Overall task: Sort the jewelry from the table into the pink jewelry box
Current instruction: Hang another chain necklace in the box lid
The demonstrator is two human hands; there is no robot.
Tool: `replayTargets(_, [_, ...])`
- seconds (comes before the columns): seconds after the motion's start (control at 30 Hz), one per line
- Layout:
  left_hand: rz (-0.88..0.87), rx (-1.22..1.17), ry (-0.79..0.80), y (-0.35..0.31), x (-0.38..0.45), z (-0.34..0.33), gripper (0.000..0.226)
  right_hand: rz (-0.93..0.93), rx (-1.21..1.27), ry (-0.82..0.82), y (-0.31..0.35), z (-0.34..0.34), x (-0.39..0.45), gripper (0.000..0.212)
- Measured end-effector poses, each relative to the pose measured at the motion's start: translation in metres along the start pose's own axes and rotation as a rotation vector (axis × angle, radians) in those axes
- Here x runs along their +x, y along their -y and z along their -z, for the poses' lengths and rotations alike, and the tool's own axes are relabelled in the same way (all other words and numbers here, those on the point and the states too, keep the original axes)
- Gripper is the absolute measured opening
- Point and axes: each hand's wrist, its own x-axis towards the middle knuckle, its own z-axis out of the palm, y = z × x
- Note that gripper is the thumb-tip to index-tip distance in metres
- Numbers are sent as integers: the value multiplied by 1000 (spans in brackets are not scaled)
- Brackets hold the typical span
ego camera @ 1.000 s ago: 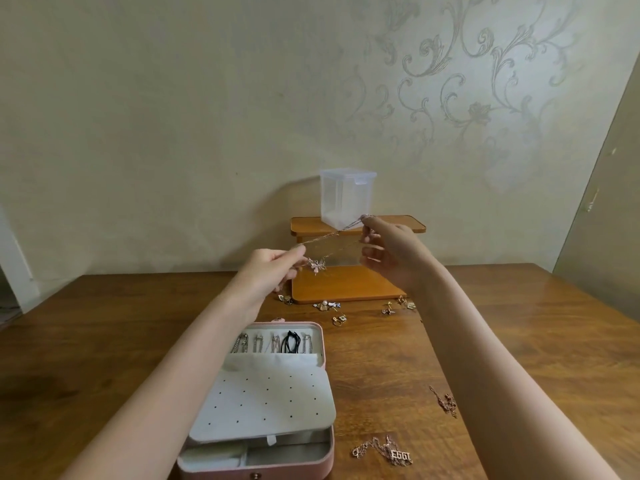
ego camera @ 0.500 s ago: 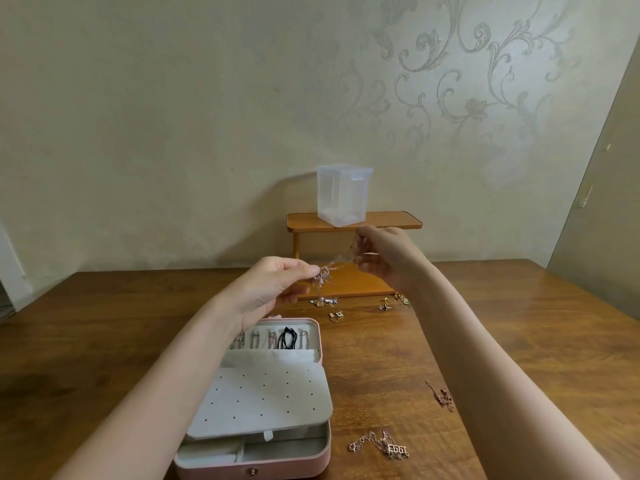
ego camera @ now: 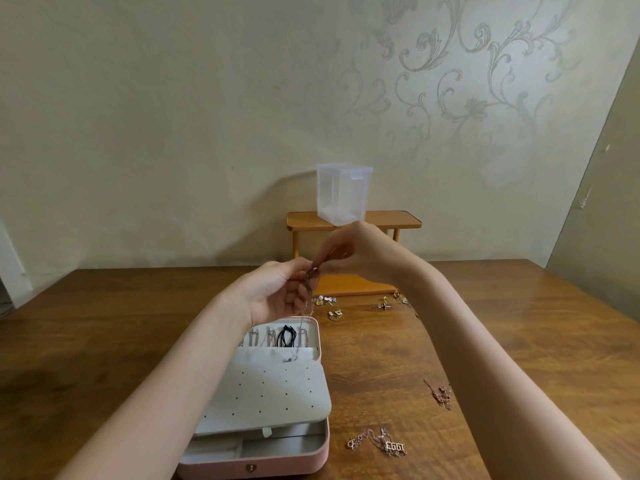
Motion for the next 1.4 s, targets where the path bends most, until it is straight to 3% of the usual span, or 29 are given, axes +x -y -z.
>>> replayTargets(0.2, [-12,43,-39,5,3,11,25,17,125,-68,3,7,0,3])
replayTargets(0.3, [-1,377,-178,12,5,21,20,5,302,-158,7,18,-2,4])
replayTargets(0.4, [-46,719,-300,16,4,25,12,-59,331,-190,9,25,-2,4])
replayTargets(0.47, [-230,613,-292,11,2,23,13,-82,289,-153,10,26,0,5])
replayTargets(0.57, [-485,301,-122,-4,-9,7,14,-94,244,-119,12,26,2,6])
replayTargets(0.67, [-588,323,-56,-15,-18,-11,16,-84,213,-124,14,28,2,7])
replayTargets(0.77, [-665,434,-142,-20,-24,-20,7,-48,167,-144,16,31,1,10])
replayTargets(0.93, [-664,612,-131,-26,-28,-20,6,17,122,-168,18,31,0,7])
replayTargets(1.13, [-546,655,-59,-10,-23,-9,4,-9,309,-390,17,40,2,7])
replayTargets(1.27, [-476,694,-77,-4,-19,-3,7,-40,369,-366,18,42,4,7])
replayTargets(1.4, [-554,700,-43,-19,-23,-8,13,-20,373,-344,18,41,3,10])
